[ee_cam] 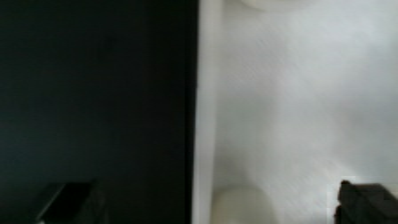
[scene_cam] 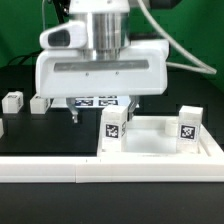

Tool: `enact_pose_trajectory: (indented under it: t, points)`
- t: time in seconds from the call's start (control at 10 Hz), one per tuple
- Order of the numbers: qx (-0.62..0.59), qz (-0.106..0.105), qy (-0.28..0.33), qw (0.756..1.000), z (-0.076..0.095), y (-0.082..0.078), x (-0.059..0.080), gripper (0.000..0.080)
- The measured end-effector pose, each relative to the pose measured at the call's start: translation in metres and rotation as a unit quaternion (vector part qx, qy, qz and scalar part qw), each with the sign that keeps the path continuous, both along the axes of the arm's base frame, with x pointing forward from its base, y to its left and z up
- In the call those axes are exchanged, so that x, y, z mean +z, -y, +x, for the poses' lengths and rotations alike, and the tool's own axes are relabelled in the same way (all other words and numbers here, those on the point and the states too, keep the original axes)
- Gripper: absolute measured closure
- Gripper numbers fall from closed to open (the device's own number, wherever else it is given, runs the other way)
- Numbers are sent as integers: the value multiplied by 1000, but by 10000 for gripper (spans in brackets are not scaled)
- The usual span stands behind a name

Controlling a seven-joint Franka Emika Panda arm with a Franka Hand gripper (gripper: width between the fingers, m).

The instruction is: Assemble square table

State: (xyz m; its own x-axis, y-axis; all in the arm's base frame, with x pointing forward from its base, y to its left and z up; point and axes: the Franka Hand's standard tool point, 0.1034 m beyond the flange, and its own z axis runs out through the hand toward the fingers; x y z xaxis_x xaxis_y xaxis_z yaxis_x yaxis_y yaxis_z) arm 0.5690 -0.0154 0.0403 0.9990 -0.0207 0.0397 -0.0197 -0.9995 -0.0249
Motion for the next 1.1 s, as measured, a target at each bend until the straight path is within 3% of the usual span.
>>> enact_pose_trajectory:
  t: [0.2,0.7,0.8,0.9,1.1]
  points:
    - [0,3,-12,1000,-4,-9,-15,150]
    - [2,1,-21,1000,-7,-7,-28,150]
    - [2,1,-21,1000,-7,-7,-28,277]
    - [2,1,-21,1000,-7,-7,-28,277]
    - [1,1,-21,1000,-7,-7,-28,571]
